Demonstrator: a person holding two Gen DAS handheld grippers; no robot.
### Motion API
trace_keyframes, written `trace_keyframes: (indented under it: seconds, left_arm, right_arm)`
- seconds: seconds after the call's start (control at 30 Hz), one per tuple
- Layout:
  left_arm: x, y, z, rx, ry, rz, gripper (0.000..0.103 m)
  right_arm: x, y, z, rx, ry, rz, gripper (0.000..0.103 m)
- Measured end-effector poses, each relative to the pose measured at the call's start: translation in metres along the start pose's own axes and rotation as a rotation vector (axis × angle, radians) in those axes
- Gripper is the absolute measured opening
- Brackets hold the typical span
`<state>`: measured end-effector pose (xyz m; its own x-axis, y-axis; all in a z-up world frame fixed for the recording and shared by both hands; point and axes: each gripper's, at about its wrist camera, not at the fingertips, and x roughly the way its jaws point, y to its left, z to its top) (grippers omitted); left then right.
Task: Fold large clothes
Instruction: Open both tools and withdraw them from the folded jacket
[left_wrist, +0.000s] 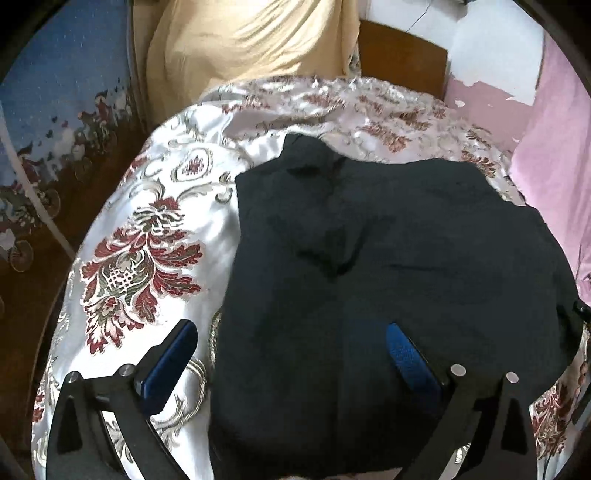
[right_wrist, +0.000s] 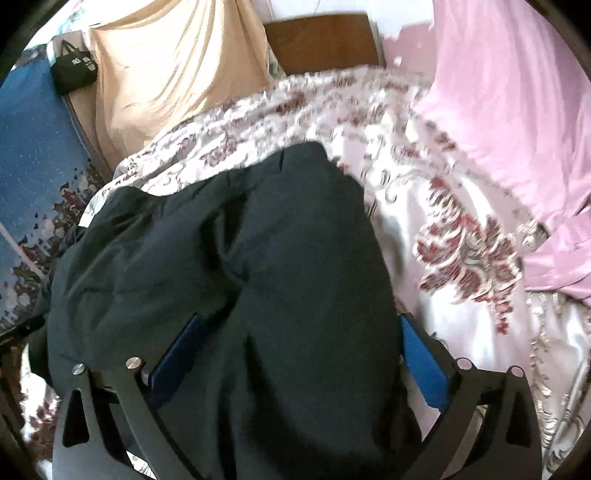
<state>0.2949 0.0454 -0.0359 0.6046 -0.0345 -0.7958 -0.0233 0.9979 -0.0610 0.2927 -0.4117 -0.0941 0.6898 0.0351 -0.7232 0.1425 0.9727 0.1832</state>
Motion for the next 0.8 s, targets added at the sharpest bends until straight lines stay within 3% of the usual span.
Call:
trace_keyframes:
  seconds: [0.33,0.8]
  left_arm:
    - [-0.049,-0.033,-0.021,0.012,-0.161,-0.028,0.103]
    - [-0.11,-0.059,-0.06,0.017,-0.339,-0.021,0.103]
  right_arm:
    - [-0.057,0.029,-0.015,-0.068,-0.225,-0.038,0.102]
    - [-0.117,0.056,-0.046,-0.082,-0.353,0.016,0.102]
